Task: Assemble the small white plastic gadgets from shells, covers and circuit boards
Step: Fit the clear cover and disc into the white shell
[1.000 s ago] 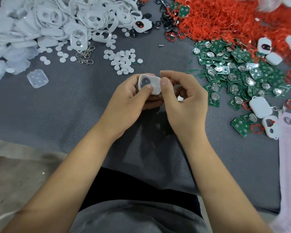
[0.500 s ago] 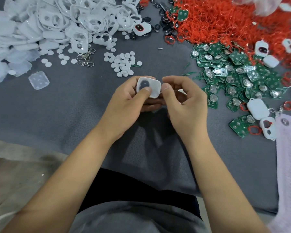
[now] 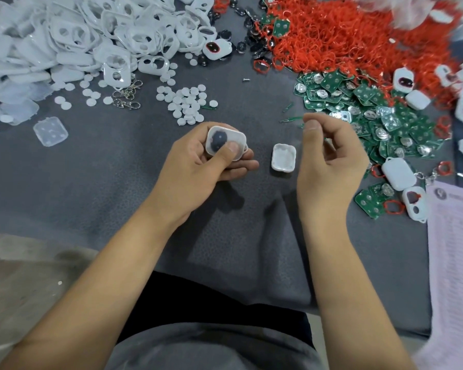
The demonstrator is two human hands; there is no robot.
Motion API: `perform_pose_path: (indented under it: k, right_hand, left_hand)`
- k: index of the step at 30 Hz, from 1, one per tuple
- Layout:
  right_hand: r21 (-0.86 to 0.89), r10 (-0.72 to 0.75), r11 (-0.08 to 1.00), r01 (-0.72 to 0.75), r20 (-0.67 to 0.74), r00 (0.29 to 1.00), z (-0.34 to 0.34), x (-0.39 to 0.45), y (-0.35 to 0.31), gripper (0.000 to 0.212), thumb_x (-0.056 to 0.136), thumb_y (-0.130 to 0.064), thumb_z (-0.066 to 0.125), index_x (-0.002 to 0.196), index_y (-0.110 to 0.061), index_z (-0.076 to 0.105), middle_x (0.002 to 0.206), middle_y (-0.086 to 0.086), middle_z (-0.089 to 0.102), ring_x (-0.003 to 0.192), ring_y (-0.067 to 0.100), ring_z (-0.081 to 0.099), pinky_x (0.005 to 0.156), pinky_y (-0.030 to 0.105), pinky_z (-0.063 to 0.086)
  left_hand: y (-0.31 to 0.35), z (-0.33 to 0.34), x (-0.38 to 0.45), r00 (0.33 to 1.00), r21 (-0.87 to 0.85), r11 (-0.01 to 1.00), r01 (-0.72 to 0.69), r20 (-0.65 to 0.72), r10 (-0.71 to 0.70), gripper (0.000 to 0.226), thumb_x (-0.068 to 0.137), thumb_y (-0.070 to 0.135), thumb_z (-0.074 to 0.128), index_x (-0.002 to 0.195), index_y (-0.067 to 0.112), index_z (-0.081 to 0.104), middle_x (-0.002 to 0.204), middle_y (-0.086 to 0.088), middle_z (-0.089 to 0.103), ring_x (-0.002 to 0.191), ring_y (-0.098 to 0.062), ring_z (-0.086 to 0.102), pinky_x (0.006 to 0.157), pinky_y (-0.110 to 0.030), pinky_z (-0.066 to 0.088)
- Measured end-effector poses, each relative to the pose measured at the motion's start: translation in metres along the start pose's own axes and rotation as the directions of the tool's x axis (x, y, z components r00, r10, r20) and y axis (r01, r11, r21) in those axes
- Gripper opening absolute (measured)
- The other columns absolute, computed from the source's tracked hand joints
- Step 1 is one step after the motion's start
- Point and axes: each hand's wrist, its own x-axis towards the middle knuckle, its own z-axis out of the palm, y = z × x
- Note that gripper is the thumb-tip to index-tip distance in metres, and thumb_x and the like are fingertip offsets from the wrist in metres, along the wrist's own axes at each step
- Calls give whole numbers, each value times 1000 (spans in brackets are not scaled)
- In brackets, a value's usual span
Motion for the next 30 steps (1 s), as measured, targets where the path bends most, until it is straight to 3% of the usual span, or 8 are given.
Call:
perform_pose_path:
  k: [4, 7, 13, 25, 28, 30]
  right_hand:
    - [-105, 12, 994, -10, 25, 1000, -7, 6, 9, 16, 100, -9, 59, 97, -13, 74, 76, 13, 66, 60, 3, 43, 55, 19, 35]
    - [-204, 14, 979, -5, 43, 999, -14, 7, 17, 15, 98, -12, 60, 98, -14, 75, 80, 1, 67, 60, 4, 45, 59, 17, 36]
    - [-413, 12, 911, 17, 69, 998, -37, -4, 27, 14, 97, -19, 61, 101, -23, 73, 95, -8, 68, 78, 7, 55, 73, 26, 44]
    - [-423, -19, 905, -45, -145, 989, -67, -8, 32, 14, 97, -27, 59, 101, -27, 73, 92, -12, 67, 79, 8, 57, 71, 28, 47]
    - [-590, -64, 807, -22, -124, 990, -68, -13, 31, 12, 97, -31, 59, 101, -30, 70, 97, -11, 63, 88, 9, 58, 63, 31, 37]
    - [-704, -72, 710, 15, -52, 996, -63, -17, 31, 11, 94, -32, 62, 101, -29, 71, 102, -7, 62, 97, 20, 59, 60, 29, 31]
  left_hand:
    - [-2, -2, 4, 1000, -3, 1000, 14, 6, -14, 10, 107, 9, 56, 115, 11, 62, 97, -6, 78, 97, -26, 78, 80, -23, 60]
    - [-4, -2, 6, 1000, -28, 1000, 7, -11, -7, 14, 107, 14, 57, 119, 7, 60, 102, -7, 78, 101, -27, 77, 81, -24, 60]
    - [-5, -2, 10, 999, -83, 997, 9, -33, -12, 19, 113, 17, 43, 118, 10, 59, 107, -8, 78, 104, -28, 76, 83, -25, 60]
    - [0, 43, 26, 996, -9, 998, 58, 66, -57, 20, 113, 12, 39, 114, 12, 59, 99, -8, 79, 98, -26, 78, 79, -24, 60]
    - [-5, 45, 28, 995, -21, 996, 89, 58, -87, 23, 114, 18, 39, 114, 13, 61, 101, -10, 78, 100, -27, 77, 80, -27, 60]
    - [-5, 43, 30, 989, -87, 986, 145, 34, -143, 30, 115, 23, 34, 115, 9, 61, 99, -12, 78, 96, -28, 77, 77, -29, 61]
